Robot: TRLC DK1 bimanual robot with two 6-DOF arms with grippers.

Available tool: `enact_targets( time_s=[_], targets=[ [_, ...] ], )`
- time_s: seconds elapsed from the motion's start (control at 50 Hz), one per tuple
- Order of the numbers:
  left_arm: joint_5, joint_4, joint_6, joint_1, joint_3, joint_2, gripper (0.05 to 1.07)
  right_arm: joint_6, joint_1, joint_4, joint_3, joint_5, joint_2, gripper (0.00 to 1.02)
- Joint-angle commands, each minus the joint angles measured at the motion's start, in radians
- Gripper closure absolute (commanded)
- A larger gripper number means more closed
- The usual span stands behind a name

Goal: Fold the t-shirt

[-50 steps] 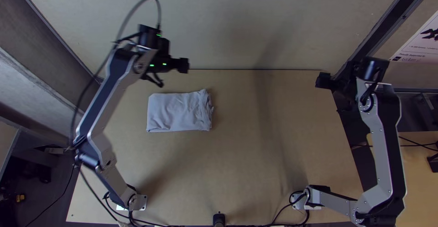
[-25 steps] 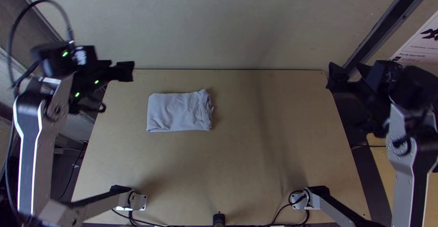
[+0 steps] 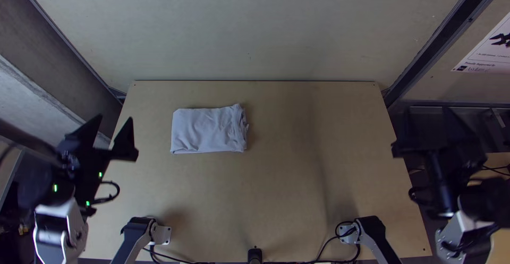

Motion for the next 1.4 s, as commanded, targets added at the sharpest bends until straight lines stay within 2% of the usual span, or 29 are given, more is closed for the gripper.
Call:
enact_targets(
  time_s=[0.0, 0.16, 0.34, 0.42, 0.52, 0.62, 0.7, 0.94, 1.08, 1.14, 1.38],
  targets=[
    [-0.003, 0.082, 0.021, 0.008, -0.128, -0.145, 0.1, -0.062, -0.005, 0.061, -0.146, 0.012, -0.135, 0.03],
    [-0.006, 0.222, 0.043, 0.026, -0.312, -0.335, 0.1, -0.074, -0.005, 0.072, -0.31, 0.012, -0.319, 0.03],
    [-0.016, 0.216, 0.058, 0.08, -0.45, -0.471, 0.1, -0.089, -0.038, 0.024, -0.453, 0.011, -0.521, 0.03],
    [-0.045, 0.211, 0.051, 0.086, -0.473, -0.471, 0.1, -0.069, -0.061, -0.045, -0.482, 0.012, -0.526, 0.03],
    [-0.064, 0.214, 0.051, 0.087, -0.531, -0.471, 0.1, -0.054, -0.083, -0.04, -0.549, 0.012, -0.526, 0.03],
    [-0.102, 0.311, 0.075, 0.089, -0.654, -0.471, 0.1, -0.051, -0.084, 0.072, -0.687, 0.012, -0.526, 0.03],
    [-0.102, 0.384, 0.087, 0.087, -0.731, -0.471, 0.1, -0.053, -0.084, 0.211, -0.804, 0.012, -0.526, 0.03],
    [-0.091, 0.565, 0.087, 0.077, -0.918, -0.471, 0.1, -0.03, -0.055, 0.351, -1.022, 0.012, -0.524, 0.03],
    [-0.091, 0.558, 0.09, 0.077, -1.011, -0.471, 0.1, -0.016, -0.072, 0.391, -1.095, 0.012, -0.52, 0.03],
    [-0.084, 0.45, 0.092, 0.081, -1.016, -0.465, 0.1, 0.006, -0.092, 0.395, -1.098, 0.011, -0.518, 0.03],
    [-0.067, 0.46, 0.083, 0.089, -1.018, -0.465, 0.1, 0.015, -0.098, 0.403, -1.112, 0.006, -0.518, 0.03]
  ],
)
